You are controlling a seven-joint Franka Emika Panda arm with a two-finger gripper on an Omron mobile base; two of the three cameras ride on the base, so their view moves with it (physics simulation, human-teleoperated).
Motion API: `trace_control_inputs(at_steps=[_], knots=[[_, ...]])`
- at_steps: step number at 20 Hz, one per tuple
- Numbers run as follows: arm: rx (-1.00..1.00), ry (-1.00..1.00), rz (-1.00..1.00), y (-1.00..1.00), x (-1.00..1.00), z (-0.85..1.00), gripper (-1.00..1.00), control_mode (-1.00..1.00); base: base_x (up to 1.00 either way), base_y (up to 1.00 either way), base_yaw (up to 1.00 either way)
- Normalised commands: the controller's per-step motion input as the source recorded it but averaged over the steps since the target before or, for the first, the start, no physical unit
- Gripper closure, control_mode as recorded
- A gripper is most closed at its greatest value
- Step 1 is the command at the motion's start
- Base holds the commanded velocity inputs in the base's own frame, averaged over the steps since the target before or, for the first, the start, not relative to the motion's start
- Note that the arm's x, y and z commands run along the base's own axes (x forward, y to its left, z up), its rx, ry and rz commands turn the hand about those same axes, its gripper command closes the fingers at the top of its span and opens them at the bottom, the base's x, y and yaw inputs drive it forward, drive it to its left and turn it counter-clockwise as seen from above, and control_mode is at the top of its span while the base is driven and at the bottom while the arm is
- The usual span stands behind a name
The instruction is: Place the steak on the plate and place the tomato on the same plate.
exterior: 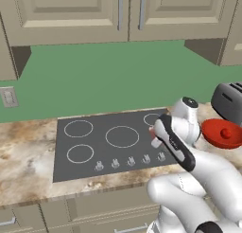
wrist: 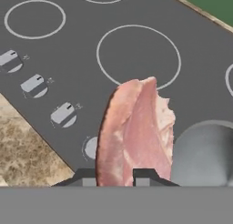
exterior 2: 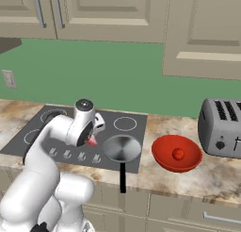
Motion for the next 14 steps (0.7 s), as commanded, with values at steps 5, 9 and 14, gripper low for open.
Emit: trace_control_inputs(at_steps=[5,9,14], knots=[[-0.09,0.00,0.02,0.33,-0.01,0.12,1.00,-1.00,0.00,0.00,0.00],[-0.03,0.00,0.00,0.33,-0.04,0.14,1.00,-1.00,0.00,0.00,0.00],[-0.05,0.00,0.00,0.53,-0.02,0.07,1.00,-1.00,0.00,0.00,0.00]])
